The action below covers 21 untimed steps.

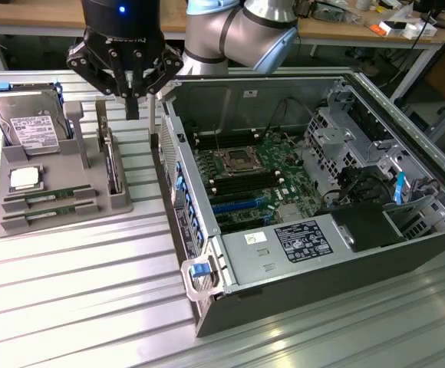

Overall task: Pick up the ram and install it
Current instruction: 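Reach for the ram, then pick up the ram and move it above insertion slot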

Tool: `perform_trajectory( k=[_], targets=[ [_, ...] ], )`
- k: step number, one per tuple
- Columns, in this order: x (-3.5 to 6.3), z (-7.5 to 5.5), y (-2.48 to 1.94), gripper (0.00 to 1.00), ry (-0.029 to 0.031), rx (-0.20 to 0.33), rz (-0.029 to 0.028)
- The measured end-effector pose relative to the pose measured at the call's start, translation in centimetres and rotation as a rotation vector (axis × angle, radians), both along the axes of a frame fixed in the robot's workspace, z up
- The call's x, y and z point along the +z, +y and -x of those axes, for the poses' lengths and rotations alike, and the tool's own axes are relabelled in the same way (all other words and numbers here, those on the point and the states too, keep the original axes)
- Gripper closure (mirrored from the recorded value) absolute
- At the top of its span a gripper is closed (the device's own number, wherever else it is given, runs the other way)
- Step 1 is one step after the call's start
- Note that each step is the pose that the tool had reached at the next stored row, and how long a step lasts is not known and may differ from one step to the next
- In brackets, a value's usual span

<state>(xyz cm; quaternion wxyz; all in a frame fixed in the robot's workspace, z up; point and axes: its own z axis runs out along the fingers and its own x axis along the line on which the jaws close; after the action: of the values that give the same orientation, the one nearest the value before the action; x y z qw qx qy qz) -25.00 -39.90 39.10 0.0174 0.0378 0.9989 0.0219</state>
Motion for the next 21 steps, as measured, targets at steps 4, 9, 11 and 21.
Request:
perform_trajectory(
  k=[4,9,11,21],
  targets=[
    [-0.05,4.5,0.0,0.89,-0.0057,0.0,0.0],
    [-0.11,8.0,0.0,0.89,-0.0081,0.0,0.0001],
    [-0.12,8.1,0.0,0.89,-0.0081,0.0,0.0001],
    [-0.11,8.1,0.0,0.89,-0.008,0.0,0.0001]
  ],
)
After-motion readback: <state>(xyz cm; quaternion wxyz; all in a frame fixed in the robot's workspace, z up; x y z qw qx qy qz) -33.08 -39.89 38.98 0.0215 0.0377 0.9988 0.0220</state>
